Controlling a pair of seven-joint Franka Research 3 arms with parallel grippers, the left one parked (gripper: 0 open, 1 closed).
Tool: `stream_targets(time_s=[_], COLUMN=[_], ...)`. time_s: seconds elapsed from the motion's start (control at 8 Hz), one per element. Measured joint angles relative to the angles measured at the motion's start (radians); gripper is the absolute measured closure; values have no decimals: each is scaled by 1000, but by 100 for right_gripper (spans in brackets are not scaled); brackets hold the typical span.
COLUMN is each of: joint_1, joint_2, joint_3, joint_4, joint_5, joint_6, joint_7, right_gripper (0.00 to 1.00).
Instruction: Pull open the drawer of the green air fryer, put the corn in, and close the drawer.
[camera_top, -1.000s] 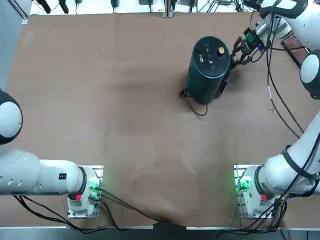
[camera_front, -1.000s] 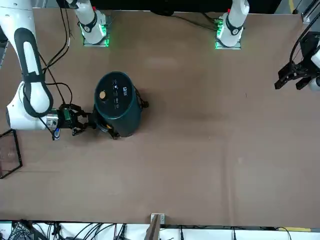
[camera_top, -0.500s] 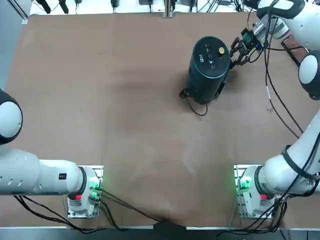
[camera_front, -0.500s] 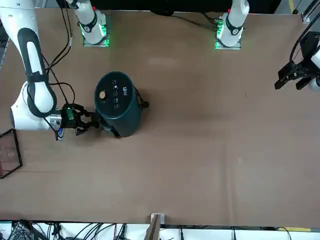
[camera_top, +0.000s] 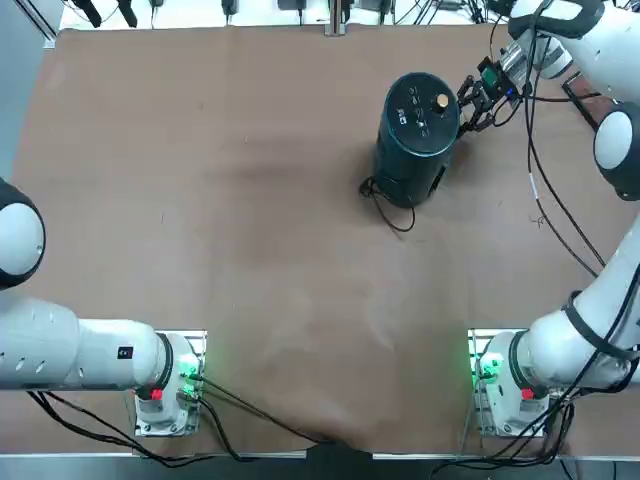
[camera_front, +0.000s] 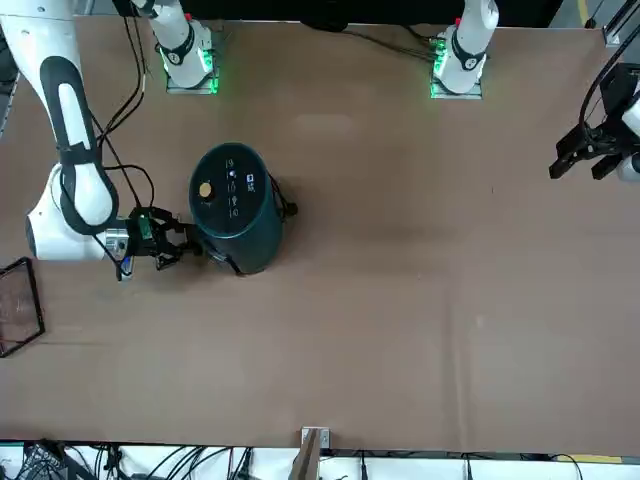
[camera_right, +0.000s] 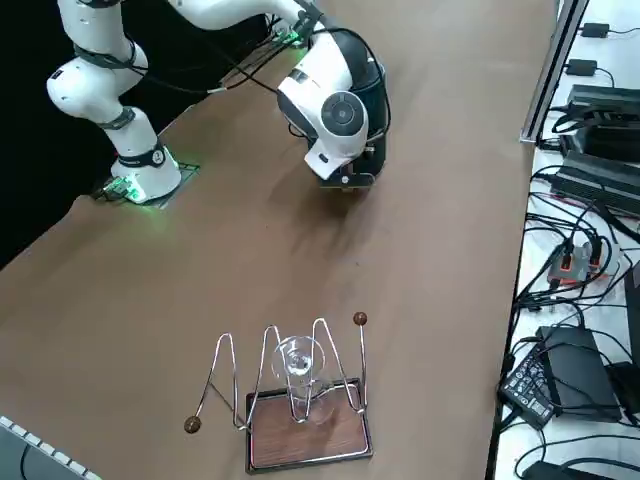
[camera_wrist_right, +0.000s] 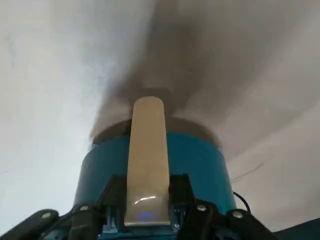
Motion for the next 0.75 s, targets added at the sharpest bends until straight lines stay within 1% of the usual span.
stream_targets(time_s=[0.75], joint_1=[9], joint_2=[-1], joint_3=[-4], joint_4=[-6], joint_5=[0], joint_6=[7], joint_7=[0], right_gripper=[54])
